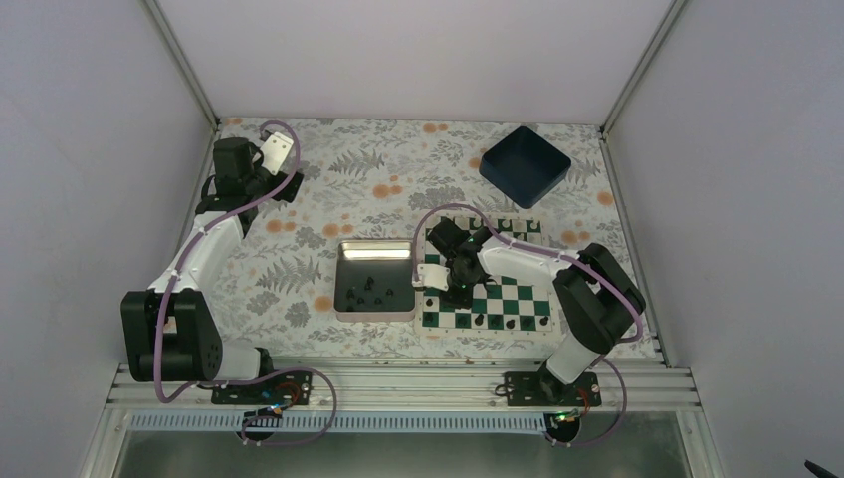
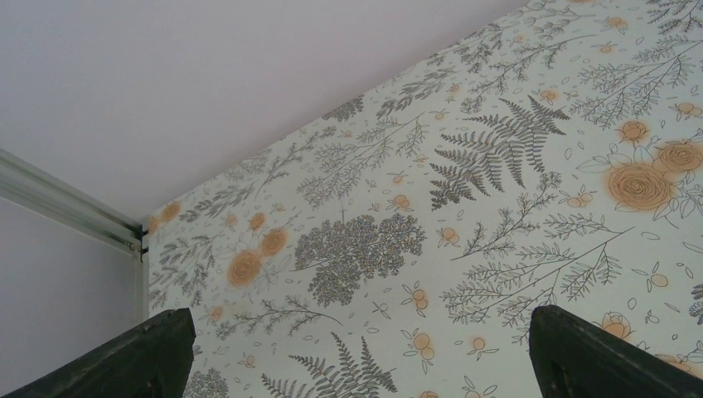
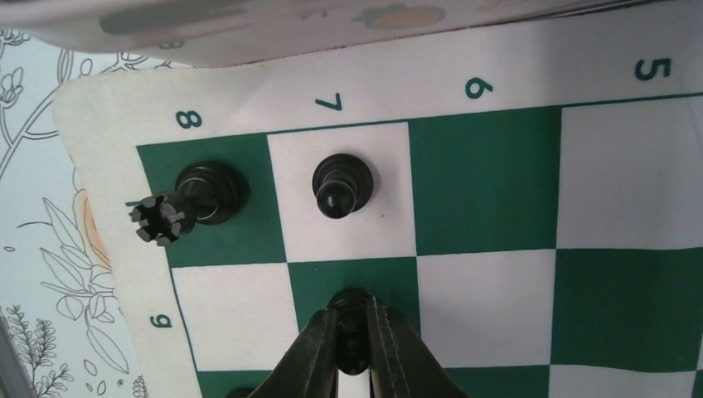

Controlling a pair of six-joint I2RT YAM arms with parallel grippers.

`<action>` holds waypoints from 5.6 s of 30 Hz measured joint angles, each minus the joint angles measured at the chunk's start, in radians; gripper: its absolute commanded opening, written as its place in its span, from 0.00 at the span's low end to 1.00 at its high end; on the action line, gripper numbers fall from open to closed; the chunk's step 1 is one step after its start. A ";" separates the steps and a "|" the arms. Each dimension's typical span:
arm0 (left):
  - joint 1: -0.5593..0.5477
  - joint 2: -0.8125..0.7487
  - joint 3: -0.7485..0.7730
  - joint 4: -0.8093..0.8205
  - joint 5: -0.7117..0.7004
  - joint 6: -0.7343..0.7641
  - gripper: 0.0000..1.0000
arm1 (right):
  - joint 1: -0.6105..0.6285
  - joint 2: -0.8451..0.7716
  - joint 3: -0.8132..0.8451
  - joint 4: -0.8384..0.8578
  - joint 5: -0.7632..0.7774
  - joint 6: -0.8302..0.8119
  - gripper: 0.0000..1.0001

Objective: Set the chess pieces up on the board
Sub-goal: Place the chess piece on the chessboard, then pick up the chess piece from the storage box, then place the chess piece on the chessboard.

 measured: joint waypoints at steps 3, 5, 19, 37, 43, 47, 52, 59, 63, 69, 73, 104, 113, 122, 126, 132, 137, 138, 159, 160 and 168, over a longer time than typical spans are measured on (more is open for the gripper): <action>0.000 0.000 0.000 0.000 0.000 0.000 1.00 | 0.000 0.000 0.000 0.000 0.002 -0.001 0.21; 0.000 0.000 0.000 0.000 0.000 0.000 1.00 | 0.000 0.000 0.000 0.000 0.003 -0.001 0.26; 0.000 0.000 0.000 0.000 0.000 0.000 1.00 | 0.060 0.017 0.312 -0.105 0.016 -0.005 0.47; 0.000 0.000 0.000 0.000 0.001 0.000 1.00 | 0.189 0.445 0.677 -0.101 0.027 -0.028 0.45; 0.000 0.000 0.000 0.000 0.002 0.000 1.00 | 0.190 0.445 0.683 -0.095 0.025 -0.038 0.43; 0.000 0.000 0.000 0.000 0.002 0.000 1.00 | 0.190 0.448 0.687 -0.089 0.024 -0.041 0.43; 0.000 0.000 0.000 0.000 0.002 0.000 1.00 | 0.190 0.457 0.690 -0.078 0.024 -0.048 0.43; 0.000 0.000 0.000 0.000 0.003 0.000 1.00 | 0.192 0.482 0.697 -0.055 0.025 -0.049 0.42; 0.000 0.000 0.000 0.000 0.004 0.000 1.00 | 0.196 0.486 0.697 -0.047 0.025 -0.049 0.42; 0.000 0.000 0.000 0.000 0.005 0.000 1.00 | 0.197 0.493 0.702 -0.040 0.025 -0.048 0.38; 0.000 0.000 0.000 0.000 0.005 0.000 1.00 | 0.198 0.510 0.711 -0.036 0.025 -0.048 0.29; 0.000 0.000 0.000 0.000 0.010 0.000 1.00 | -0.024 -0.094 0.336 -0.093 0.114 -0.014 0.11; 0.000 0.001 0.000 -0.002 0.010 0.000 1.00 | -0.155 -0.242 -0.015 -0.094 0.101 -0.023 0.12; -0.002 0.013 0.000 -0.008 0.008 0.000 1.00 | -0.169 -0.239 -0.088 -0.067 0.008 -0.052 0.12; -0.002 0.014 0.000 -0.009 0.006 0.000 1.00 | -0.154 -0.187 -0.088 -0.057 -0.026 -0.065 0.12; -0.002 0.014 0.000 -0.009 0.000 0.000 1.00 | -0.143 -0.149 -0.088 -0.054 -0.038 -0.079 0.11; -0.002 0.016 0.000 -0.009 0.000 0.000 1.00 | -0.143 -0.145 -0.088 -0.053 -0.038 -0.083 0.11; -0.002 0.016 0.000 -0.009 -0.001 0.000 1.00 | -0.143 -0.145 -0.088 -0.053 -0.038 -0.083 0.11; -0.002 0.016 0.000 -0.009 0.000 0.000 1.00 | -0.131 -0.086 -0.088 -0.028 -0.040 -0.083 0.16; -0.002 0.016 0.000 -0.009 0.000 0.000 1.00 | -0.131 -0.086 -0.088 -0.027 -0.040 -0.083 0.17; -0.002 0.016 0.000 -0.009 0.000 0.000 1.00 | -0.131 -0.087 -0.086 -0.037 -0.037 -0.084 0.32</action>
